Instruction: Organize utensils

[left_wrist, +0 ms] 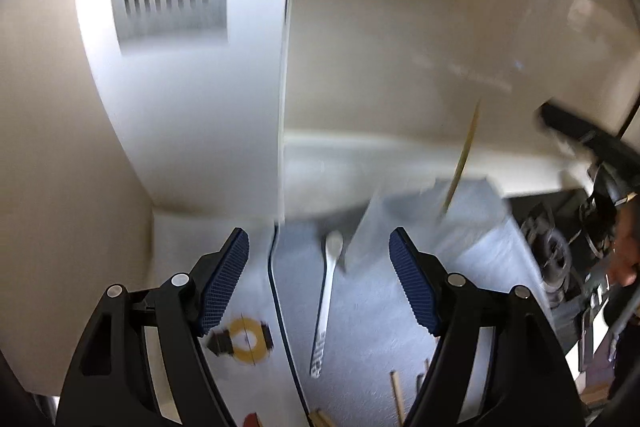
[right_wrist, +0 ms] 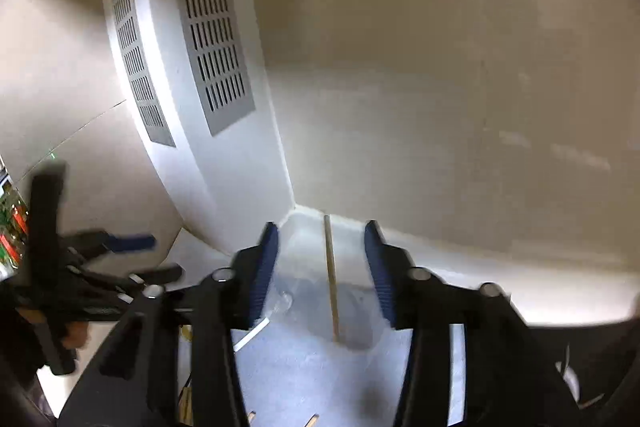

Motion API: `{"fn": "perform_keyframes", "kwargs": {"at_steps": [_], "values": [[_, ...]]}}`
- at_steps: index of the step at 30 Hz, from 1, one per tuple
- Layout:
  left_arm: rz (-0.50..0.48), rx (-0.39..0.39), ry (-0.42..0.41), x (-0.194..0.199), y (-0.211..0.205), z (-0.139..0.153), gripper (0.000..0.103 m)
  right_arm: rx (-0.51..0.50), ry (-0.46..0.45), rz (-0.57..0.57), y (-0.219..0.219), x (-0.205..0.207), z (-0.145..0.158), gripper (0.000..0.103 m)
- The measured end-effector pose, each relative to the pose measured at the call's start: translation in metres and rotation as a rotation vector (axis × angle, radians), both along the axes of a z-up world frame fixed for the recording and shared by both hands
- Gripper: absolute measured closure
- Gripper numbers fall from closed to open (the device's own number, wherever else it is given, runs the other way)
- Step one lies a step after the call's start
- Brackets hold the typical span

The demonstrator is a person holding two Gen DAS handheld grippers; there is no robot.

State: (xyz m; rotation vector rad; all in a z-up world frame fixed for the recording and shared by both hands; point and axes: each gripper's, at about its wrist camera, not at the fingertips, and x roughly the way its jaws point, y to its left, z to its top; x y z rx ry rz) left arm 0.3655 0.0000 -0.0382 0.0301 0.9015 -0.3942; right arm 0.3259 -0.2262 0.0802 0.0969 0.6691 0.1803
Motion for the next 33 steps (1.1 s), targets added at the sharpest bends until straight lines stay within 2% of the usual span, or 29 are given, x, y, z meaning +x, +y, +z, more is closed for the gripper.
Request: {"fn": "perform_keyframes", "kwargs": {"at_steps": [5, 10, 12, 13, 14, 15, 16, 17, 25, 27, 28, 29, 30, 31, 33], "values": [[-0.024, 0.001, 0.159, 0.009, -0.013, -0.067, 0.035, 0.049, 0.009, -0.051, -0.007, -0.023, -0.007, 0.052], [-0.025, 0.009, 0.207, 0.019, -0.031, -0.106, 0.044, 0.067, 0.034, -0.072, -0.007, -0.037, -0.020, 0.052], [-0.026, 0.035, 0.238, 0.023, -0.035, -0.122, 0.045, 0.069, 0.046, -0.078, -0.009, -0.041, -0.023, 0.052], [-0.025, 0.049, 0.253, 0.024, -0.037, -0.129, 0.053, 0.071, 0.052, -0.083, -0.010, -0.042, -0.025, 0.052], [-0.023, 0.077, 0.284, 0.026, -0.040, -0.141, 0.071, 0.074, 0.055, -0.086, -0.011, -0.043, -0.025, 0.052], [-0.021, 0.100, 0.308, 0.026, -0.042, -0.149, 0.079, 0.075, 0.057, -0.090, -0.012, -0.044, -0.026, 0.052], [-0.016, 0.109, 0.259, 0.021, -0.042, -0.146, 0.083, 0.073, 0.059, -0.092, -0.012, -0.043, -0.027, 0.052], [-0.033, 0.112, 0.277, 0.019, -0.044, -0.147, 0.092, 0.070, 0.061, -0.098, -0.013, -0.044, -0.028, 0.052], [0.003, 0.051, 0.373, -0.017, -0.026, -0.147, 0.093, 0.061, 0.078, -0.108, -0.018, -0.047, -0.032, 0.052], [-0.018, 0.012, 0.357, -0.024, -0.020, -0.137, 0.092, 0.058, 0.080, -0.106, -0.019, -0.046, -0.033, 0.052], [-0.022, 0.005, 0.341, -0.025, -0.019, -0.134, 0.083, 0.058, 0.083, -0.109, -0.019, -0.046, -0.034, 0.052], [-0.022, -0.007, 0.317, -0.021, -0.016, -0.128, 0.066, 0.058, 0.086, -0.108, -0.019, -0.045, -0.034, 0.052], [-0.009, -0.025, 0.294, -0.015, -0.012, -0.124, 0.061, 0.060, 0.088, -0.109, -0.020, -0.044, -0.034, 0.052], [0.012, -0.049, 0.263, -0.006, -0.009, -0.118, 0.061, 0.061, 0.088, -0.109, -0.020, -0.044, -0.034, 0.052], [-0.002, -0.060, 0.263, 0.011, -0.009, -0.117, 0.062, 0.062, 0.088, -0.106, -0.020, -0.046, -0.034, 0.052]]}}
